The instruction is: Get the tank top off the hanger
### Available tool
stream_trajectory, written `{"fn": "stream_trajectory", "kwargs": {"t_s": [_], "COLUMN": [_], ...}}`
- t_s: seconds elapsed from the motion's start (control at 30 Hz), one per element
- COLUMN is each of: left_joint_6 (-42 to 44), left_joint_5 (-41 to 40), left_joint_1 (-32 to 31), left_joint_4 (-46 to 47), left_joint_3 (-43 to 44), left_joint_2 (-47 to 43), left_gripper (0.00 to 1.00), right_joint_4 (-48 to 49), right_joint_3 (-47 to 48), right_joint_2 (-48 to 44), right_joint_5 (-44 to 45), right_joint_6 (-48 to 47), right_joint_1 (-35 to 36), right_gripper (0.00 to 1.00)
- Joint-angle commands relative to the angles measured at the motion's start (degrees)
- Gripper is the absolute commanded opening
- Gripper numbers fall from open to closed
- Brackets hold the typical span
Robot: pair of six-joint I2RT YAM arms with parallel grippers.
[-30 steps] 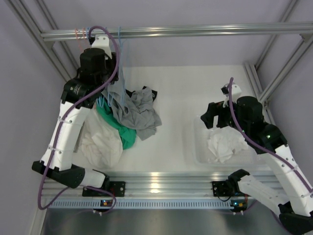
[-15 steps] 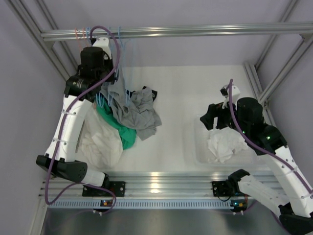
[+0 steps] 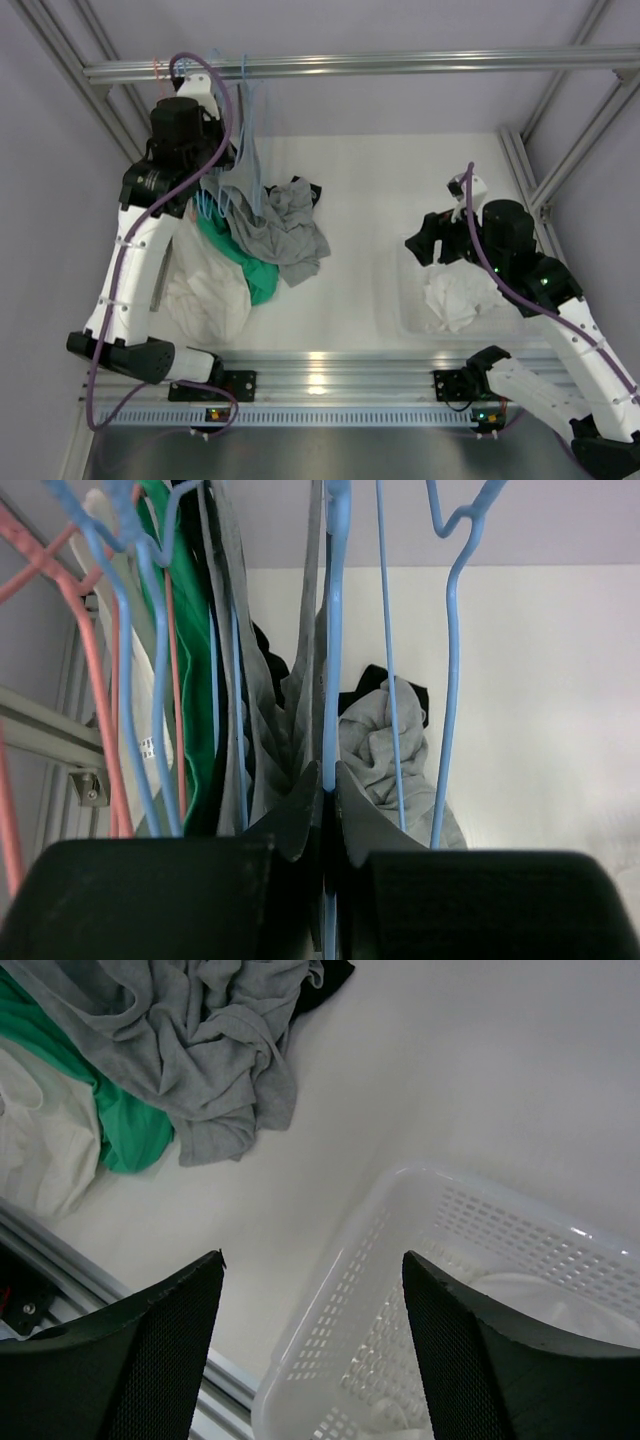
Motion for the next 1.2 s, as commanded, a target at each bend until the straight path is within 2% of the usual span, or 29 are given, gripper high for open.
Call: {"fn": "stream_trajectory", "kwargs": {"t_s": [0.0,0.33,0.5,0.6,0.73,0.9,1.1,1.17], "left_joint_6": [-2.16,-6.03,-9.63,-10.77,-11.92,-15.08,-15.17,-14.39], "left_joint_5": [1.46,8.31,9.82,9.56,14.2,23.43,26.77,33.26], "left_joint_1": [0.19,0.11,0.11,0.11,0.11,0.11,0.11,0.11], "left_joint_4": [4.06,3.62,-0.23,-3.14,-8.15,-10.0,-13.78,-14.31], "left_joint_3": [-0.12,-11.64,-21.31,-26.05,-32.03,-39.76,-47.68,-49.0], "left_joint_2": [-6.4,-17.3,-27.76,-33.21,-38.84,-44.64,-50.8,-51.07], "left_gripper": [0.0,0.0,0.0,0.0,0.0,0.0,0.0,0.0], "right_joint_4": [5.41,11.73,17.35,21.13,22.98,27.11,34.04,35.99], "right_joint_3": [0.2,-1.56,-0.77,0.11,0.47,-1.47,-4.28,-5.68], "right_joint_2": [-0.86,-1.04,0.37,1.95,5.19,9.41,13.99,15.66], "right_joint_5": [-1.54,-9.44,-24.02,-29.05,-27.48,-22.04,-15.26,-12.81], "right_joint_6": [0.9,1.96,3.27,4.77,4.68,4.6,4.42,5.12], "right_joint_1": [-0.53,-0.53,-0.44,1.14,4.56,10.36,17.48,18.98], "right_gripper": [0.71,0.72,0.72,0.72,0.72,0.7,0.68,0.67]}}
